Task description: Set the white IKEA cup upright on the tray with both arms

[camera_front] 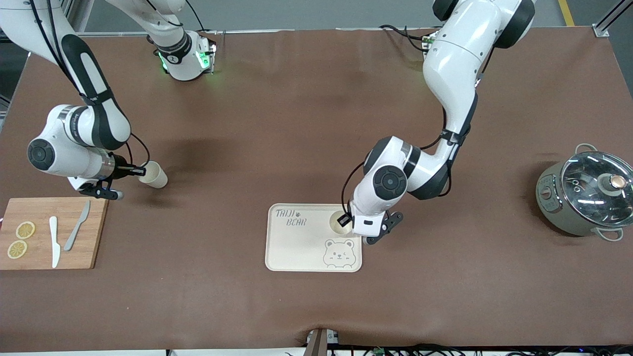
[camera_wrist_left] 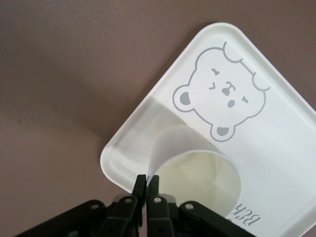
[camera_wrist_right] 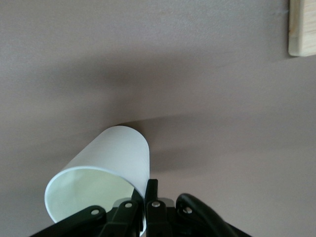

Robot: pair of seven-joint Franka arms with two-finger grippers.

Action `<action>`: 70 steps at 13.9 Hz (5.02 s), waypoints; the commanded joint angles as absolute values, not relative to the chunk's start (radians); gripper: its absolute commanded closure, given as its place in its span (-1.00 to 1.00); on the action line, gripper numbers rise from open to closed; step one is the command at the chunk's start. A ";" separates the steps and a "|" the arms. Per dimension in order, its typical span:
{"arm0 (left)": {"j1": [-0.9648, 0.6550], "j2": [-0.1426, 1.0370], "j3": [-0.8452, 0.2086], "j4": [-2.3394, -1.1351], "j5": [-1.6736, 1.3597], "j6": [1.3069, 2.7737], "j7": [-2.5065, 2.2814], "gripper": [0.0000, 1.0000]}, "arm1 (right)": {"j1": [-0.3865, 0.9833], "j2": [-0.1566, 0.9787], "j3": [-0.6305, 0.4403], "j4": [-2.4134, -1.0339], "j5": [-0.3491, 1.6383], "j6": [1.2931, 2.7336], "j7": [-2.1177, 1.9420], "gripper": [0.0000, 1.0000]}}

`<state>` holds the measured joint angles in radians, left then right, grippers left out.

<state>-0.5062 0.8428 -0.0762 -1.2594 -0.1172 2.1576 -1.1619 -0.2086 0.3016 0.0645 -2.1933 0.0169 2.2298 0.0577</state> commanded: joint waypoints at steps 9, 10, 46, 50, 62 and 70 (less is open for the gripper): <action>-0.468 0.669 -0.014 -1.246 -0.022 2.080 -0.979 -1.00 | 0.167 0.322 0.068 -1.959 0.180 2.052 0.841 1.00; -0.433 0.638 -0.014 -1.247 -0.021 2.062 -0.935 -1.00 | 0.213 0.354 0.067 -1.907 0.214 2.051 0.923 1.00; 0.061 0.204 -0.075 -1.269 -0.012 1.433 -0.192 -1.00 | 0.391 0.621 0.067 -1.278 0.244 2.016 1.755 -1.00; 0.028 0.128 -0.064 -1.337 -0.009 1.423 -0.178 -1.00 | 0.321 0.505 0.061 -1.295 0.227 1.808 1.548 -1.00; -0.043 -0.107 -0.026 -1.641 0.000 1.505 -0.178 -1.00 | 0.147 0.089 0.060 -1.681 0.130 1.678 0.793 -1.00; -0.032 -0.140 -0.038 -1.651 0.002 1.477 -0.169 -1.00 | -0.017 -0.069 0.060 -1.674 0.126 1.499 0.250 -1.00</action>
